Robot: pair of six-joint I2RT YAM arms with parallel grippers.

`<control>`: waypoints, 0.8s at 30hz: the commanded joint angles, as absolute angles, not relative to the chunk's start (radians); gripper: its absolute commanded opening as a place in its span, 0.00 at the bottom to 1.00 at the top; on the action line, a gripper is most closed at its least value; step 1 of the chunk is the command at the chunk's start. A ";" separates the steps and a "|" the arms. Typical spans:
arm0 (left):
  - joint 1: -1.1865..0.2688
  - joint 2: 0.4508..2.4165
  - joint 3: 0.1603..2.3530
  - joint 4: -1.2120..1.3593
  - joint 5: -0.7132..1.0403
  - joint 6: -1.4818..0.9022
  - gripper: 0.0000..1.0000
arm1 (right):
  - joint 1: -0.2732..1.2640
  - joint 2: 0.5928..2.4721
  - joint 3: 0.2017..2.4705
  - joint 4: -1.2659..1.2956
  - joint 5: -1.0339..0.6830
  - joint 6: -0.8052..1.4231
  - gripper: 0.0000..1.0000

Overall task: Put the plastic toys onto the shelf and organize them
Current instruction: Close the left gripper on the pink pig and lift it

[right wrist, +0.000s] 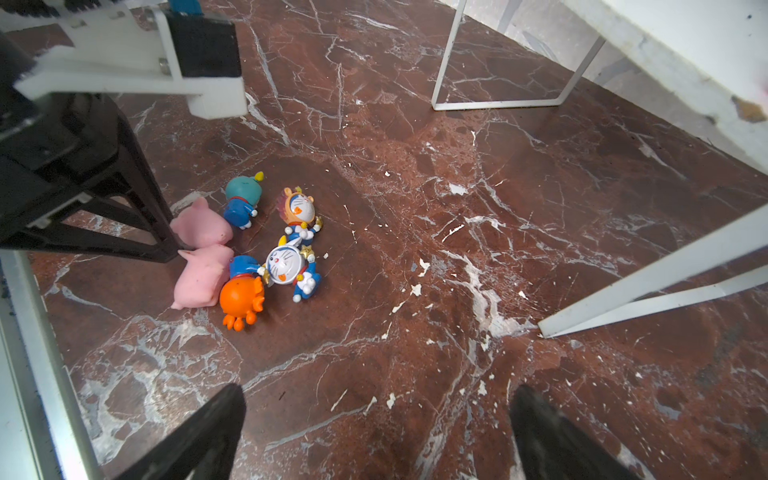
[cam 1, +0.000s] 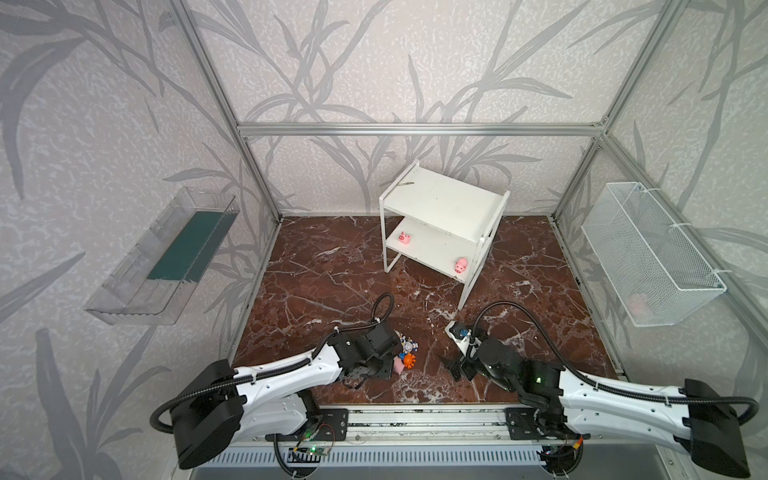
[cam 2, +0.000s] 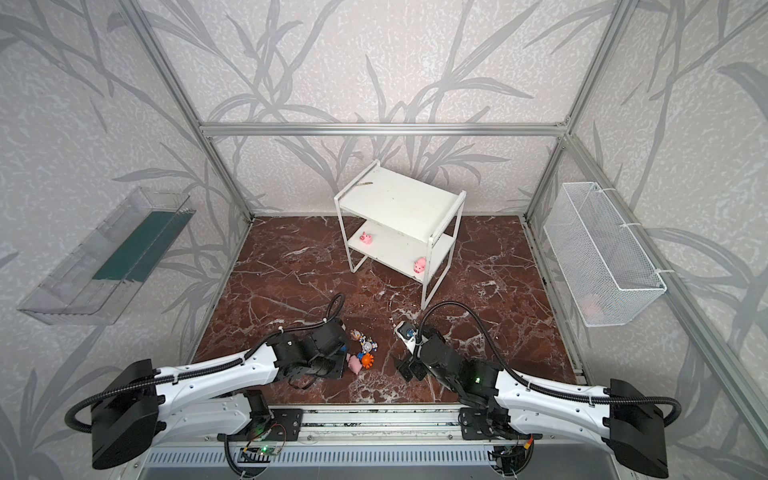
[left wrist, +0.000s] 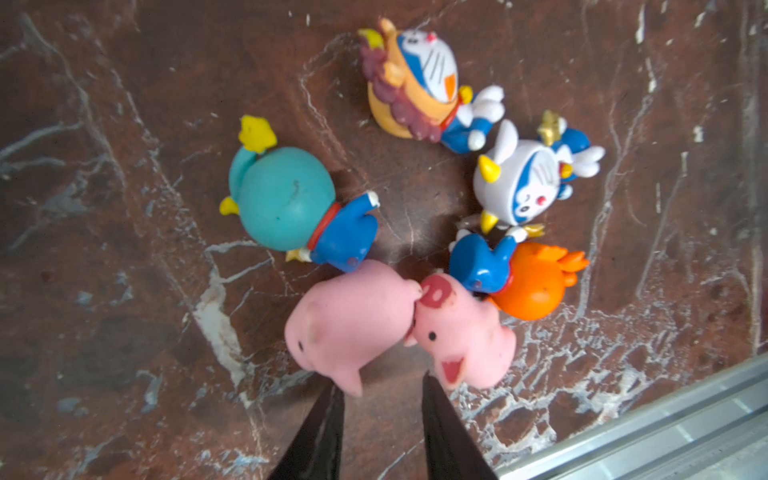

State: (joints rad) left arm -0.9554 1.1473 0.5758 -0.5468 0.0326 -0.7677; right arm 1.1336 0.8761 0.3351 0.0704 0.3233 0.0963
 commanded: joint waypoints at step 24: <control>-0.876 1.121 0.559 -0.538 -0.019 -0.539 0.45 | 1.135 0.873 0.334 0.080 0.346 0.071 0.99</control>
